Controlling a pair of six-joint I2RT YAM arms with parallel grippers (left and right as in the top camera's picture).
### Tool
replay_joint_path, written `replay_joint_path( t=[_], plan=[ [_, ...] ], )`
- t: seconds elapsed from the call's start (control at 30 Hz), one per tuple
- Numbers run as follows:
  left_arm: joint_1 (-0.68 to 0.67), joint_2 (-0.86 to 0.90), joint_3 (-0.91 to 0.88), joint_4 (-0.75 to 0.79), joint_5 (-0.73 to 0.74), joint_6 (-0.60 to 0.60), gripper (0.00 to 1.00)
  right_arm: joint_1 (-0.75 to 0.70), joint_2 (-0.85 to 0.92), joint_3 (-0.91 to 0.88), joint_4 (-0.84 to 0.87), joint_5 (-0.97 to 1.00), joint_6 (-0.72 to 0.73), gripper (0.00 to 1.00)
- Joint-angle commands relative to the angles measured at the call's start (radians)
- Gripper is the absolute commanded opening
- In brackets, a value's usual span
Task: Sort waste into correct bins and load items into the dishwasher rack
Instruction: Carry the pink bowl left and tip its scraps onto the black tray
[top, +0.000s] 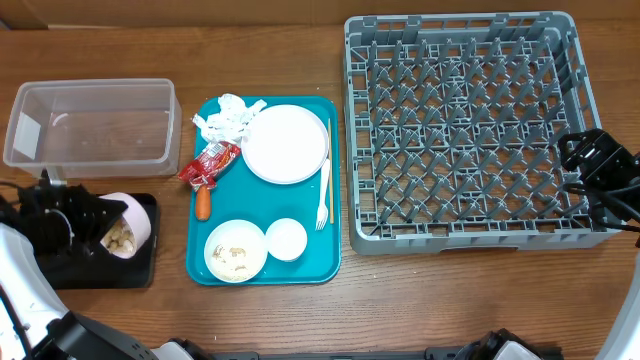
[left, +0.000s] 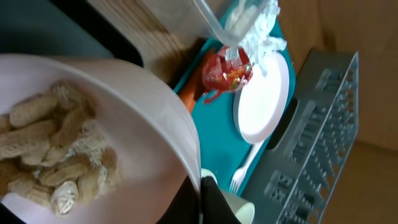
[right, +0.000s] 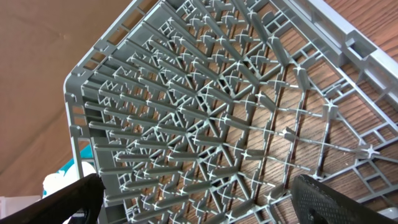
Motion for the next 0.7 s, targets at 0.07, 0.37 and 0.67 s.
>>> replay_joint_path(
  t=[0.07, 0.37, 0.67],
  plan=[
    [0.056, 0.053, -0.066, 0.09, 0.142, 0.017, 0.04, -0.002, -0.003, 0.024, 0.005, 0.004, 0.0, 1.0],
    [0.194, 0.158, -0.08, 0.126, 0.389, 0.05, 0.04, -0.002, -0.003, 0.024, 0.005, 0.004, 0.0, 1.0],
    [0.253, 0.271, -0.081, 0.123, 0.508, 0.08, 0.04, -0.002, -0.003, 0.024, 0.005, 0.003, 0.0, 1.0]
  ],
)
